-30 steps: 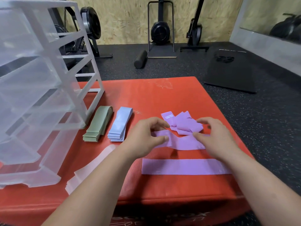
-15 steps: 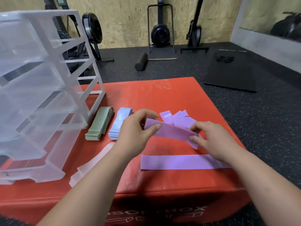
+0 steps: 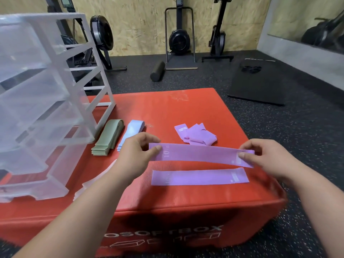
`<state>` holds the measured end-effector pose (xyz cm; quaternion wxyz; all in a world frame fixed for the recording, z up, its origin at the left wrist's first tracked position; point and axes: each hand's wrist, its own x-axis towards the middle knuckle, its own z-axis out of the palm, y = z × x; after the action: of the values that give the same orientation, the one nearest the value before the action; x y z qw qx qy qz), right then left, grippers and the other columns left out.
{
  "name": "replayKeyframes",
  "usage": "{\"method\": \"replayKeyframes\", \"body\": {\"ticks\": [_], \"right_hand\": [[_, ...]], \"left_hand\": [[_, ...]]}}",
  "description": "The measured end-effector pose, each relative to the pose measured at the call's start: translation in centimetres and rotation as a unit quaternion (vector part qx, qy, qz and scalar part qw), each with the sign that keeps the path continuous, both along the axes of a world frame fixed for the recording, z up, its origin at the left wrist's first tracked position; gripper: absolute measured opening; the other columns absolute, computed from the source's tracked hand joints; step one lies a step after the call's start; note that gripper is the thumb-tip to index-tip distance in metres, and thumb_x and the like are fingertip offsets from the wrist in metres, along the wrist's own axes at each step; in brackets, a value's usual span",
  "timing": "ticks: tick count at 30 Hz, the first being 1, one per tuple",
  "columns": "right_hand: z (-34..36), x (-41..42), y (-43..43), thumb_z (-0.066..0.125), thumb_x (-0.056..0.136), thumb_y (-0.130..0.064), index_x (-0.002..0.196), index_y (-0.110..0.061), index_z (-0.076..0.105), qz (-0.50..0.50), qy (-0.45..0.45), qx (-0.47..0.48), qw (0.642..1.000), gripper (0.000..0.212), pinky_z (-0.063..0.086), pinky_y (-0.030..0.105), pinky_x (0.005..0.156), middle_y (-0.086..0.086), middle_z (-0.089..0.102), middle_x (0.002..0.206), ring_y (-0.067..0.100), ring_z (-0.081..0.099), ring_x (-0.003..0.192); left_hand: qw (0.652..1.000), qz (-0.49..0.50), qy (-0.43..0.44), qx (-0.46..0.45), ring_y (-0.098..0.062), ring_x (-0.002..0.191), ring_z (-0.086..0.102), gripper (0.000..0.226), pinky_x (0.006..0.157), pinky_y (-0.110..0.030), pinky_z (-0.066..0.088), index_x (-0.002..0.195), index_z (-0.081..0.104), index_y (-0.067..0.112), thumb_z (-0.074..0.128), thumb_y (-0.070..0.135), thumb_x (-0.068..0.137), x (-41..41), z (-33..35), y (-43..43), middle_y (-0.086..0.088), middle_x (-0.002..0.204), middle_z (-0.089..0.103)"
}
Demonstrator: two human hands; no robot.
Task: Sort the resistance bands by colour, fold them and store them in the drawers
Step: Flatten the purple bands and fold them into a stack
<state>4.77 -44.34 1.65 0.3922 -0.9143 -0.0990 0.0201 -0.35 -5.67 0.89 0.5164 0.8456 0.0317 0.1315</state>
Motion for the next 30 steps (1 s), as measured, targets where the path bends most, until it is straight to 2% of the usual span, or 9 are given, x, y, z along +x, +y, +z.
{"method": "replayKeyframes", "body": {"ticks": [2, 5, 11, 16, 19, 22, 30], "right_hand": [[-0.1, -0.6, -0.4, 0.083, 0.088, -0.021, 0.087, -0.027, 0.078, 0.002, 0.033, 0.034, 0.999, 0.007, 0.046, 0.032, 0.065, 0.001, 0.071, 0.068, 0.011, 0.057, 0.058], [-0.4, -1.0, -0.5, 0.085, 0.087, -0.02, 0.09, -0.023, 0.079, -0.008, 0.057, 0.055, 0.997, 0.007, 0.045, 0.032, 0.065, 0.008, 0.068, 0.065, 0.012, 0.055, 0.057], [-1.8, -0.7, -0.6, 0.086, 0.083, -0.021, 0.092, -0.033, 0.077, -0.017, 0.063, -0.03, 0.997, 0.017, 0.052, 0.036, 0.069, 0.001, 0.068, 0.065, 0.013, 0.061, 0.056], [-2.2, -0.3, 0.0, 0.086, 0.081, -0.026, 0.094, -0.035, 0.075, -0.013, 0.039, -0.099, 0.994, 0.019, 0.045, 0.028, 0.061, -0.002, 0.07, 0.067, 0.011, 0.063, 0.058], [-2.2, -0.5, 0.3, 0.087, 0.079, -0.027, 0.092, -0.036, 0.075, -0.015, 0.028, -0.125, 0.992, 0.02, 0.042, 0.025, 0.061, -0.005, 0.07, 0.071, 0.01, 0.065, 0.066], [-2.2, -0.6, 0.4, 0.09, 0.077, -0.028, 0.088, -0.036, 0.074, -0.014, 0.034, -0.144, 0.989, 0.021, 0.039, 0.022, 0.058, -0.006, 0.068, 0.071, 0.008, 0.062, 0.065], [-2.6, -0.5, 0.4, 0.092, 0.072, -0.027, 0.083, -0.035, 0.074, -0.016, 0.037, -0.167, 0.985, 0.022, 0.037, 0.016, 0.055, -0.006, 0.069, 0.073, 0.006, 0.064, 0.068]], "left_hand": [[1.0, -0.011, 0.023, 0.007, -0.012, 0.069, 0.056, 0.012, 0.068, -0.027, 0.051, 0.098, 0.077, 0.025, 0.082, 0.016, 0.093, -0.3, -0.4, 0.2, -0.003, 0.082, 0.074], [0.999, -0.011, 0.049, 0.002, -0.012, 0.074, 0.066, 0.016, 0.077, -0.035, 0.058, 0.097, 0.077, 0.024, 0.082, 0.01, 0.091, -0.7, -0.9, 0.2, -0.007, 0.091, 0.078], [0.991, 0.01, 0.087, 0.102, -0.017, 0.073, 0.071, 0.017, 0.072, -0.036, 0.059, 0.084, 0.074, 0.025, 0.083, 0.01, 0.084, -1.1, -2.3, 0.4, 0.003, 0.078, 0.076], [0.98, 0.025, 0.09, 0.178, -0.007, 0.067, 0.067, 0.017, 0.062, -0.022, 0.05, 0.079, 0.072, 0.027, 0.08, 0.011, 0.082, -1.1, -2.7, 0.0, 0.009, 0.071, 0.073], [0.974, 0.022, 0.097, 0.204, -0.006, 0.071, 0.067, 0.017, 0.06, -0.014, 0.044, 0.083, 0.072, 0.026, 0.082, 0.013, 0.083, -1.0, -2.7, -0.1, 0.01, 0.075, 0.073], [0.97, 0.01, 0.107, 0.216, -0.004, 0.074, 0.068, 0.02, 0.058, -0.008, 0.04, 0.084, 0.07, 0.027, 0.084, 0.013, 0.082, -0.9, -3.1, 0.0, 0.011, 0.078, 0.073], [0.962, -0.025, 0.111, 0.247, -0.003, 0.074, 0.066, 0.026, 0.062, -0.012, 0.044, 0.088, 0.068, 0.029, 0.081, 0.008, 0.078, -0.7, -3.7, 0.2, 0.009, 0.082, 0.072]]}}
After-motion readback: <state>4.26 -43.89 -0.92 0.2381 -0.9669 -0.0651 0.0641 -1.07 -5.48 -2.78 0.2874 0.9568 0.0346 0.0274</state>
